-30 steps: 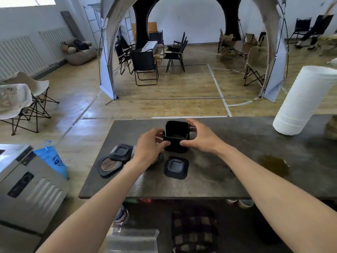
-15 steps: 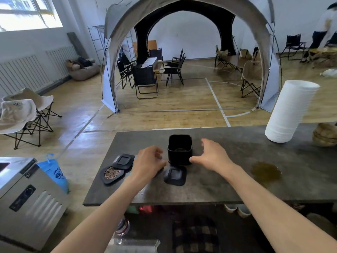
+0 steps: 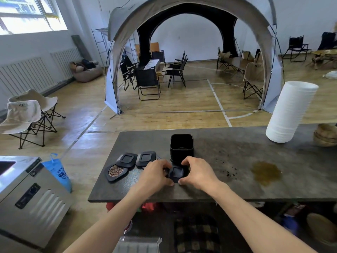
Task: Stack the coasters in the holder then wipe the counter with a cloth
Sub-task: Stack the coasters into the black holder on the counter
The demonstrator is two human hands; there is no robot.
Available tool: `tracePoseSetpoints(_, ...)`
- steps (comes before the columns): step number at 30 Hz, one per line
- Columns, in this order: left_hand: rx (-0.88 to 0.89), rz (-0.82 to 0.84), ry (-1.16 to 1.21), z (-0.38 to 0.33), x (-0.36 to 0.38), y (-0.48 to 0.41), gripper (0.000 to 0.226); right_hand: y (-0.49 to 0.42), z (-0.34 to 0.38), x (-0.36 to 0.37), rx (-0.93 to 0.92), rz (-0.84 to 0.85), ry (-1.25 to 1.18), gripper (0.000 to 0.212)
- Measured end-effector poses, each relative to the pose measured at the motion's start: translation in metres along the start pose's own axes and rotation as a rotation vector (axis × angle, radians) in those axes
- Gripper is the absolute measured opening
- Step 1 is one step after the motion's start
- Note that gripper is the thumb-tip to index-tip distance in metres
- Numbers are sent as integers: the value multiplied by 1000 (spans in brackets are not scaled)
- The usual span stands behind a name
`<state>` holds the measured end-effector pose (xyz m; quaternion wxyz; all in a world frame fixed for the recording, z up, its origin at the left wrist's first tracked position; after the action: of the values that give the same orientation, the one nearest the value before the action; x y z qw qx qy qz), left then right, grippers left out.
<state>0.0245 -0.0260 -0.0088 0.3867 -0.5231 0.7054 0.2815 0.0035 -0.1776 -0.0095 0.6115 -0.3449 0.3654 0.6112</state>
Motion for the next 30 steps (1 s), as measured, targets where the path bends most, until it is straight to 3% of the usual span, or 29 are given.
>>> tracePoseSetpoints(9, 30, 34, -45, -7, 1, 10, 57, 9, 19, 0, -97, 109, 129, 76)
tracePoseSetpoints(16, 182, 134, -133, -2, 14, 41, 68, 47, 17, 12, -220, 126, 142, 78)
tracePoseSetpoints(21, 322, 68, -182, -6, 12, 66, 59, 66, 22, 16, -310, 94, 212, 83)
tracePoseSetpoints(26, 459, -31, -176, -15, 5, 84, 41, 84, 28, 11, -402, 14, 238, 65)
tracePoseSetpoints(30, 349, -57, 79, -10, -9, 82, 21, 85, 18, -9, -311, -27, -51, 30)
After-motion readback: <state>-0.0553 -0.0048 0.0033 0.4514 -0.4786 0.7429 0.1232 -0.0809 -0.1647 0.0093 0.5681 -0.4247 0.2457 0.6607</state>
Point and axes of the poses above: each hand's wrist, its own y-axis away from the middle knuckle, its own x-axis out of the palm, z = x × y, the point moved 9 cm from there along -y, towards the middle knuckle, and after that the axes turned 1 degree about y, right-handed, at the moved point
